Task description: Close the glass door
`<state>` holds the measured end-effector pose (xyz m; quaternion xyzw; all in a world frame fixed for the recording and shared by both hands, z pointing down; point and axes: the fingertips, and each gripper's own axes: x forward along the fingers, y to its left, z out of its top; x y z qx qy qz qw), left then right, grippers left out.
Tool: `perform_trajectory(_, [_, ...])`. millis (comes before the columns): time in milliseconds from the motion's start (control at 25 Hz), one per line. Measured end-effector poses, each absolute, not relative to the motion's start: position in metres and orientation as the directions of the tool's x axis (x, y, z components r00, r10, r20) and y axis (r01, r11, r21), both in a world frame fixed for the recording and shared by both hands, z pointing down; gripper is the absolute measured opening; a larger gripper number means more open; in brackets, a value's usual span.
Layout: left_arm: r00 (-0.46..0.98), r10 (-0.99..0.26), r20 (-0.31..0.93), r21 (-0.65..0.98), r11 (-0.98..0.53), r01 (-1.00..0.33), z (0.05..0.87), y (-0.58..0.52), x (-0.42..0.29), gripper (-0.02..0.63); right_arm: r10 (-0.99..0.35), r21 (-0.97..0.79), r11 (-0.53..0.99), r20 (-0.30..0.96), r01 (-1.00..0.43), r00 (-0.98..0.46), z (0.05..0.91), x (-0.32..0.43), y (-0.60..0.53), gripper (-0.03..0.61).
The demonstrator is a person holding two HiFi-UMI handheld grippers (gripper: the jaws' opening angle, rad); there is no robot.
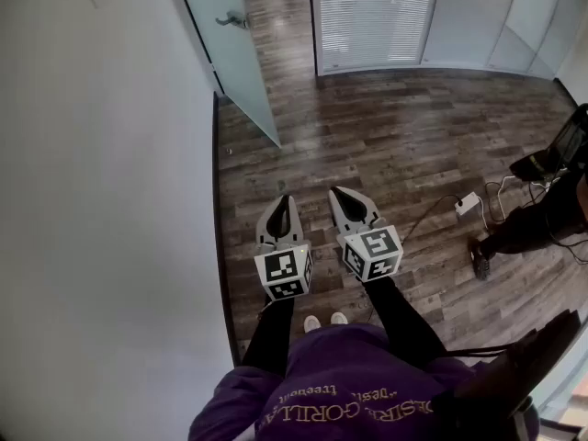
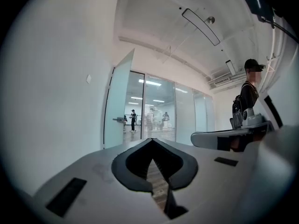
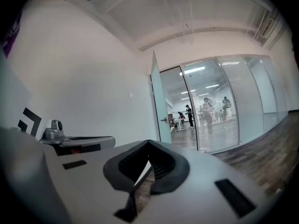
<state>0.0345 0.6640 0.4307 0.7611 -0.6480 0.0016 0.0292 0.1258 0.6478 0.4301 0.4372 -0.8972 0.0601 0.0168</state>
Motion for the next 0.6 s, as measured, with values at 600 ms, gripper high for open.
perform_trajectory(600, [0.158, -0.987, 0.038, 0.054, -0.156, -0.986, 0.4317, 0.6642, 0.0291, -0.002, -0.781, -0.11, 0.615, 0.05, -0.781, -0.623, 0.4271, 0.1174, 0.6483, -0.009])
